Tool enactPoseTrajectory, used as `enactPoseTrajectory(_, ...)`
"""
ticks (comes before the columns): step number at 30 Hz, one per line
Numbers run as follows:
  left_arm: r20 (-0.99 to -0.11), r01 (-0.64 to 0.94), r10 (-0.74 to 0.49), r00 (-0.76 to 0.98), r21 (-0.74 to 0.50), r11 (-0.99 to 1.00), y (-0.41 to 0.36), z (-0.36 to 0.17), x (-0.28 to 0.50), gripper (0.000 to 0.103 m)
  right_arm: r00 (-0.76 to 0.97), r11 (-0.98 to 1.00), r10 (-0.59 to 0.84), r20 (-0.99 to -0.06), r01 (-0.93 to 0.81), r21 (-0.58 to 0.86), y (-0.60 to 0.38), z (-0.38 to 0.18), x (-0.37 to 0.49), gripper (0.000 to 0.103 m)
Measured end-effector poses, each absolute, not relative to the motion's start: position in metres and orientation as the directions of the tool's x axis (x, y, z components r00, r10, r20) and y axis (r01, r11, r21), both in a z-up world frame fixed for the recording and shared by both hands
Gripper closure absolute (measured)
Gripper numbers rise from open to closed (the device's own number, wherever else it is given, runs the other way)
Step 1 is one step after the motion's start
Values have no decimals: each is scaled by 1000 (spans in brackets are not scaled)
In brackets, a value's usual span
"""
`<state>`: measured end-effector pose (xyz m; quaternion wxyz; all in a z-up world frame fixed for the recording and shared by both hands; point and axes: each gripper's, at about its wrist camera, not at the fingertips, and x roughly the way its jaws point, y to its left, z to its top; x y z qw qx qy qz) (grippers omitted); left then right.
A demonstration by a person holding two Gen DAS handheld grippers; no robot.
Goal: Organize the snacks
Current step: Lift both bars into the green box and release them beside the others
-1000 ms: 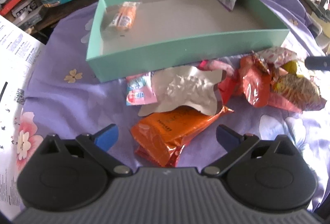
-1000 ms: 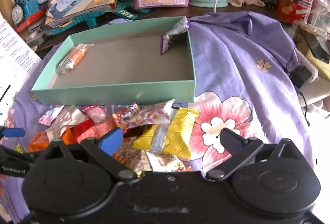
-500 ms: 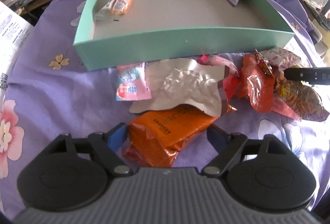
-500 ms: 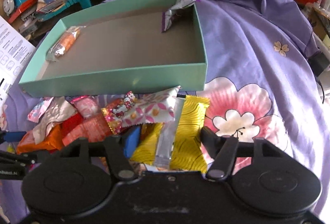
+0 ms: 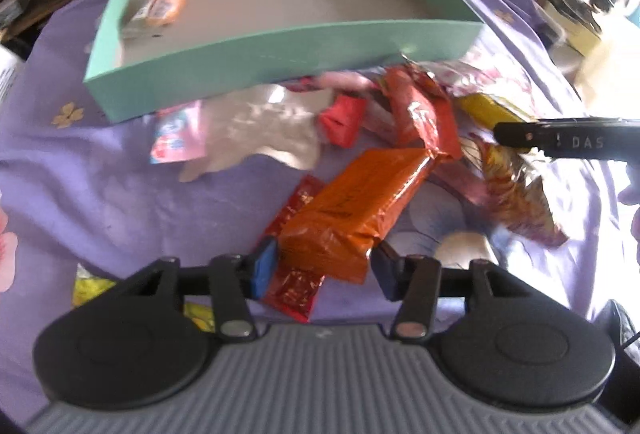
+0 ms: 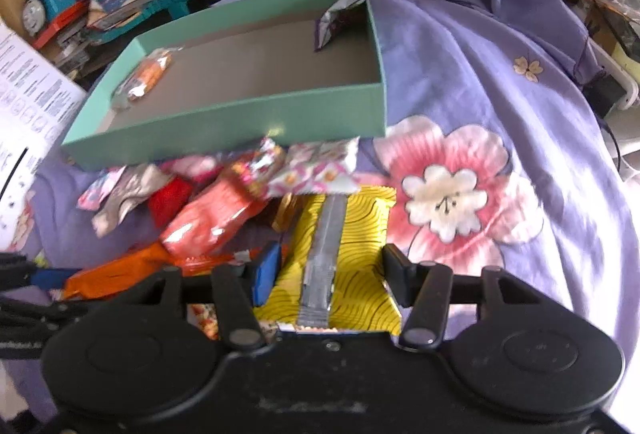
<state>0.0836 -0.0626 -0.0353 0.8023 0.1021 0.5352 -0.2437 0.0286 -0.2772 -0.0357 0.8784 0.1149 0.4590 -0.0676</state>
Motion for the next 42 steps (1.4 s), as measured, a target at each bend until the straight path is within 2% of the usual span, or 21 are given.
enactPoseTrajectory(2,-907,515,-270,323,-71,854,-67,-33,79,47,562,967,-6,-827,215,139,-276,-37,21,48)
enactPoseTrajectory(4,-903,526,-266,336,-54,849,-72,-31,78,35,553,967,-16,-833,220,128,-277,-39,12,48)
enactPoseTrajectory(5,-902,530,-262,343,-44,847,-75,-31,78,34,549,965,-17,-836,227,129,-281,-40,8,48)
enactPoseTrajectory(11,-899,607,-276,341,-14,795,-101,-27,80,34,542,953,-24,-840,267,145,-299,-39,0,44)
enactPoseTrajectory(13,-903,630,-259,343,16,776,-111,-33,80,39,543,950,-30,-839,276,144,-302,-40,2,44)
enactPoseTrajectory(20,-909,689,-194,369,127,713,-131,-50,80,39,528,953,-18,-849,265,144,-302,-55,17,42)
enactPoseTrajectory(21,-906,687,-184,381,145,712,-132,-52,80,47,528,954,-19,-849,264,143,-301,-56,17,47)
enactPoseTrajectory(22,-898,672,-166,407,172,720,-133,-53,81,59,533,955,-29,-845,265,134,-300,-56,17,50)
enactPoseTrajectory(25,-901,634,-165,401,143,760,-130,-49,89,67,545,953,-34,-838,270,137,-299,-53,12,53)
enactPoseTrajectory(29,-897,568,-205,391,60,821,-118,-32,96,71,560,952,-53,-826,279,127,-301,-43,8,53)
enactPoseTrajectory(35,-883,501,-274,382,-52,864,-93,-9,99,84,584,958,-72,-809,267,107,-297,-25,5,53)
enactPoseTrajectory(42,-847,427,-330,416,-139,894,-67,17,100,85,615,961,-92,-783,261,92,-288,-3,4,53)
